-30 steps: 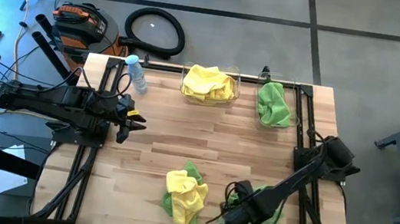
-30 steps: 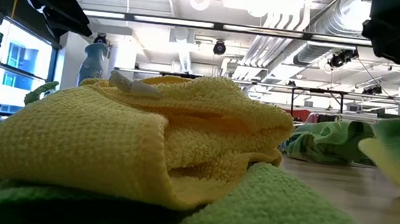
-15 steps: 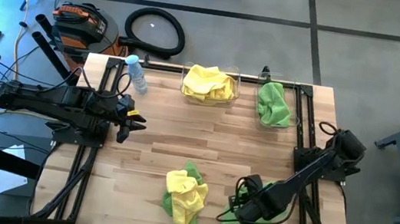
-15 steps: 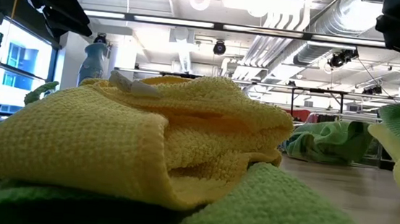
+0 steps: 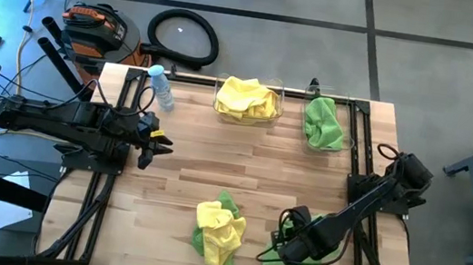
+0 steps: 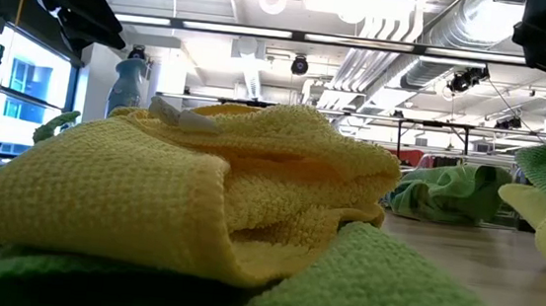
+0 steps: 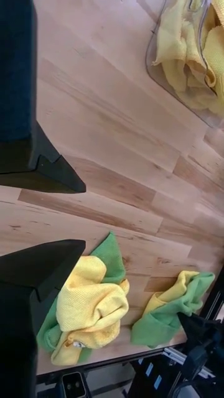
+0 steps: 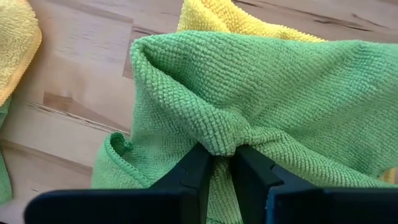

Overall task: Sort microfiber towel by color & place in baskets
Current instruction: Put the right green microfiber cloth into the right transparent bin

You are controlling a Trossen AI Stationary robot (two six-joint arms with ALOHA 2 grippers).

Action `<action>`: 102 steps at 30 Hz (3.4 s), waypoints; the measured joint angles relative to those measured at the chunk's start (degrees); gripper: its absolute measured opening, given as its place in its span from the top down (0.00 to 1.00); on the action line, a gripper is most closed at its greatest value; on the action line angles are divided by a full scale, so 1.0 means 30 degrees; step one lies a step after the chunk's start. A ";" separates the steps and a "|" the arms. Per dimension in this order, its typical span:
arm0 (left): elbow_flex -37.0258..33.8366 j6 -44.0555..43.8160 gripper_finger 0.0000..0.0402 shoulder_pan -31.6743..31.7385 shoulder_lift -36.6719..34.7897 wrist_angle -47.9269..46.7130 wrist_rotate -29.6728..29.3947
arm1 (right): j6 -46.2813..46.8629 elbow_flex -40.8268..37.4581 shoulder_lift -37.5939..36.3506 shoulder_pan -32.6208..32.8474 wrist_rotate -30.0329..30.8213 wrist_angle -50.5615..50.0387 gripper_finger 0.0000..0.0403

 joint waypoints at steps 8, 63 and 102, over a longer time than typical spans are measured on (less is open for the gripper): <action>0.0000 -0.0131 0.70 0.0000 0.0001 0.0000 0.0049 | 0.0513 0.0000 0.0000 0.0000 0.0007 -0.0019 0.86; 0.0000 0.0061 0.70 0.0000 0.0007 -0.0019 0.0071 | 0.1341 0.0032 -0.1526 0.0147 0.1586 0.1079 1.00; 0.0000 0.0226 0.70 0.0000 0.0007 -0.0017 0.0355 | 0.0772 0.0030 0.1013 0.0160 -0.0590 0.0717 0.87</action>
